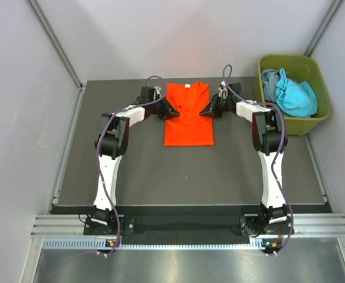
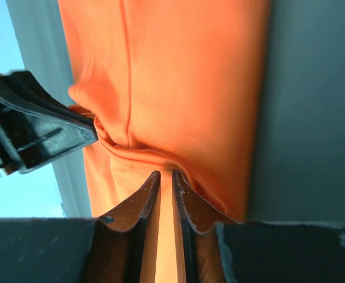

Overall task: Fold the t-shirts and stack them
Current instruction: Fold the tshirt

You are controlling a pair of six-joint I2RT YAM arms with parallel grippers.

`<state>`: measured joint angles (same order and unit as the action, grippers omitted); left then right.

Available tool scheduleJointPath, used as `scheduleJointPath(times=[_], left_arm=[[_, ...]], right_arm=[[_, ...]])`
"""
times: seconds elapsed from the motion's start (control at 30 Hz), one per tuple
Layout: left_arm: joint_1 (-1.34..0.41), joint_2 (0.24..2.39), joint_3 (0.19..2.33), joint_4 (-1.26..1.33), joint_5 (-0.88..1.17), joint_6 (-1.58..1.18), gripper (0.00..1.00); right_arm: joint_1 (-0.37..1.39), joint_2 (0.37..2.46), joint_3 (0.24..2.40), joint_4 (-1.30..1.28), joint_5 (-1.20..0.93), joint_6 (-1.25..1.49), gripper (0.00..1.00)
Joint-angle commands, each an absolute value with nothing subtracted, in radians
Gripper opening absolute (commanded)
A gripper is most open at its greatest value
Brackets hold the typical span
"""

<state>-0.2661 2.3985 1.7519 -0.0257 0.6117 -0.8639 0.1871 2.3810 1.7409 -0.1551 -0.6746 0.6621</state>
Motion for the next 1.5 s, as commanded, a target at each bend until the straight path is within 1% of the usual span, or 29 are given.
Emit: scheduleJointPath(times=[0.0,0.2,0.37,0.47,0.57,0.63,0.73,0.77,0.83,0.87,0.9,1.0,1.07,1.13,1.3,1.47], left_arm=[[-0.25,2.425,1.799,-0.035,0.592,-0.822,0.2],[-0.241,2.41,1.868,-0.147,0.588,-0.767,0.19],[-0.233,2.336,1.911,-0.239,0.572,-0.712,0.2],[-0.233,2.274,1.899,-0.279,0.571,-0.696,0.2],[-0.233,2.2,1.8,-0.24,0.581,-0.721,0.2],[-0.235,2.14,1.68,-0.166,0.597,-0.77,0.2],[-0.256,2.067,1.525,-0.077,0.612,-0.82,0.21],[-0.262,2.053,1.496,-0.066,0.611,-0.83,0.21],[-0.278,2.034,1.407,-0.022,0.636,-0.891,0.2],[-0.279,2.031,1.376,0.045,0.65,-0.909,0.2],[-0.282,2.029,1.323,0.063,0.658,-0.923,0.2],[-0.282,2.026,1.267,0.06,0.672,-0.92,0.2],[-0.281,2.025,1.247,0.014,0.667,-0.882,0.2],[-0.281,2.019,1.227,0.005,0.654,-0.85,0.2],[-0.278,2.048,1.209,-0.049,0.649,-0.801,0.2],[-0.272,2.048,1.215,-0.132,0.606,-0.729,0.19]], right_arm=[[0.138,2.431,1.837,-0.17,-0.627,0.603,0.15],[0.103,2.473,2.02,-0.345,-0.615,0.508,0.15],[0.086,2.415,2.039,-0.422,-0.606,0.482,0.16],[0.086,2.35,2.03,-0.488,-0.575,0.448,0.19],[0.089,2.264,1.973,-0.518,-0.557,0.43,0.25],[0.103,2.205,1.913,-0.526,-0.566,0.419,0.3],[0.149,2.14,1.821,-0.528,-0.603,0.417,0.31],[0.165,2.126,1.792,-0.523,-0.624,0.42,0.31],[0.217,2.088,1.705,-0.502,-0.67,0.423,0.25],[0.235,2.08,1.674,-0.493,-0.696,0.436,0.24],[0.251,2.071,1.62,-0.482,-0.725,0.44,0.19],[0.302,2.063,1.507,-0.401,-0.836,0.491,0.13],[0.305,2.068,1.397,-0.249,-0.932,0.59,0.13],[0.292,2.078,1.352,-0.154,-0.968,0.62,0.13],[0.243,2.126,1.342,-0.268,-0.927,0.5,0.13],[0.177,2.106,1.313,-0.372,-0.865,0.391,0.14]])
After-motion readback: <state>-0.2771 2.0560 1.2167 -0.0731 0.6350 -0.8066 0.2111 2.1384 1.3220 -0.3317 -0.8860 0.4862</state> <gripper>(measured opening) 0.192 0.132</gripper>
